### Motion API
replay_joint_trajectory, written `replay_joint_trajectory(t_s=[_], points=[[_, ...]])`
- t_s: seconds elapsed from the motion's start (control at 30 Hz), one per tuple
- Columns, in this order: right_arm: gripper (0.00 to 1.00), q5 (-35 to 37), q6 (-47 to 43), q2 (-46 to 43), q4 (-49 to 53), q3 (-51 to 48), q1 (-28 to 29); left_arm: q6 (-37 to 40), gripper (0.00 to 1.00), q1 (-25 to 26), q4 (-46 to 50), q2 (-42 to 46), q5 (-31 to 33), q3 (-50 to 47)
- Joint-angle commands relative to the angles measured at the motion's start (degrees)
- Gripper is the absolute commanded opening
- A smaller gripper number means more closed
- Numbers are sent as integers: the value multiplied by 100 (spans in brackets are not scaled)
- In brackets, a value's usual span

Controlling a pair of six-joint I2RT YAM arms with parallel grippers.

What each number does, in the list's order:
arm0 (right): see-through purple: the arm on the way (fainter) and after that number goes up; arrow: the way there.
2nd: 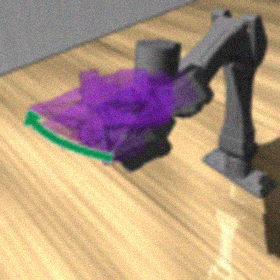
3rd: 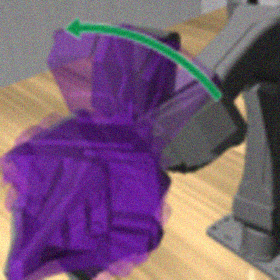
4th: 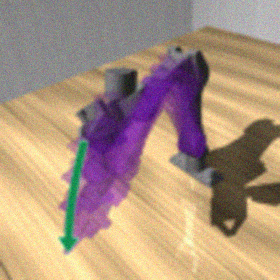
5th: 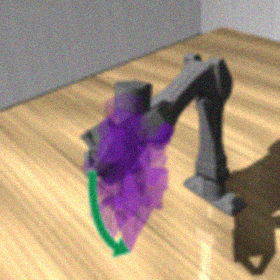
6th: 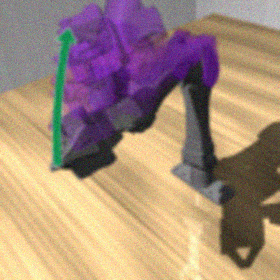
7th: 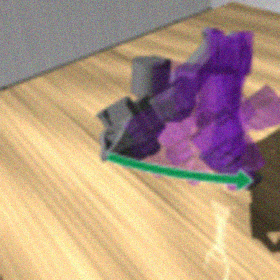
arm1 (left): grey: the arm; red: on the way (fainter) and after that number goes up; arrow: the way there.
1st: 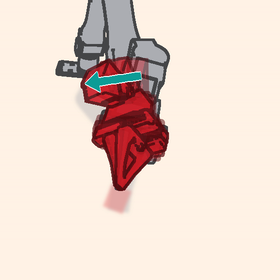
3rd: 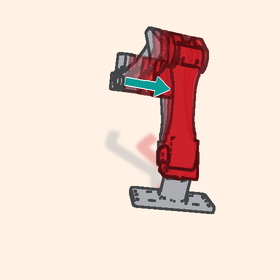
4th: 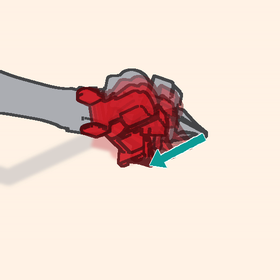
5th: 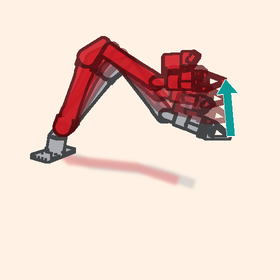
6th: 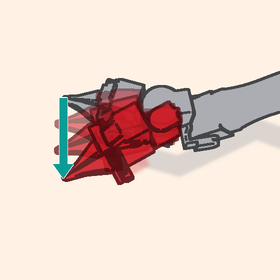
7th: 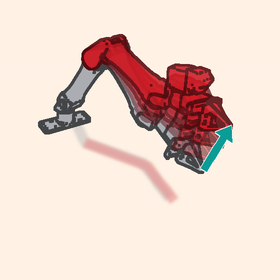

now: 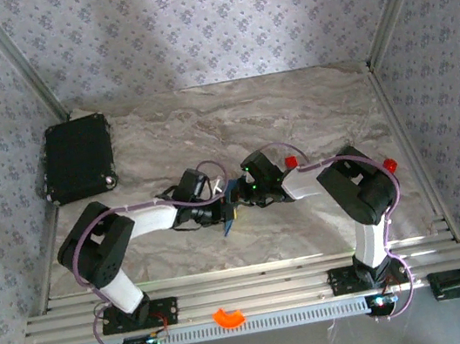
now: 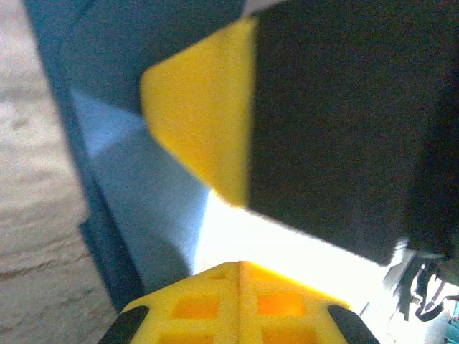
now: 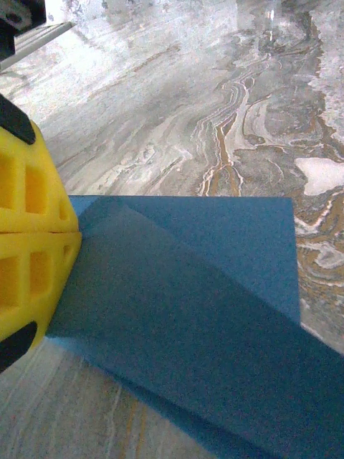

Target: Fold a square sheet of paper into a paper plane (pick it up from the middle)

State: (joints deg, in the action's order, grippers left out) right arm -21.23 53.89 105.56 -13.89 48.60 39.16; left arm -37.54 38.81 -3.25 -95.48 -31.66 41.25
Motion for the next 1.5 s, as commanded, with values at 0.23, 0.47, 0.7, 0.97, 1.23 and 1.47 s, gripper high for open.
replay_joint_trajectory(t_s=[0.23, 0.47, 0.7, 0.97, 1.23, 1.47], points=[[7, 396, -142, 206, 695, -130, 39, 10, 7, 48, 26, 429, 174, -925], [7, 408, -137, 224, 689, -140, 39, -68, 7, 61, 163, 1010, 231, -1398], [7, 399, -118, 228, 666, -147, 37, 54, 6, 110, 547, 1431, 389, -1602], [7, 409, -110, 211, 660, -145, 48, -120, 6, 149, 685, 2253, 493, -1297], [7, 379, -81, 211, 633, -136, 42, -177, 5, 104, 160, 1326, 472, -269], [7, 314, -45, 211, 564, -121, 57, -198, 5, -92, -121, 321, 573, 247]])
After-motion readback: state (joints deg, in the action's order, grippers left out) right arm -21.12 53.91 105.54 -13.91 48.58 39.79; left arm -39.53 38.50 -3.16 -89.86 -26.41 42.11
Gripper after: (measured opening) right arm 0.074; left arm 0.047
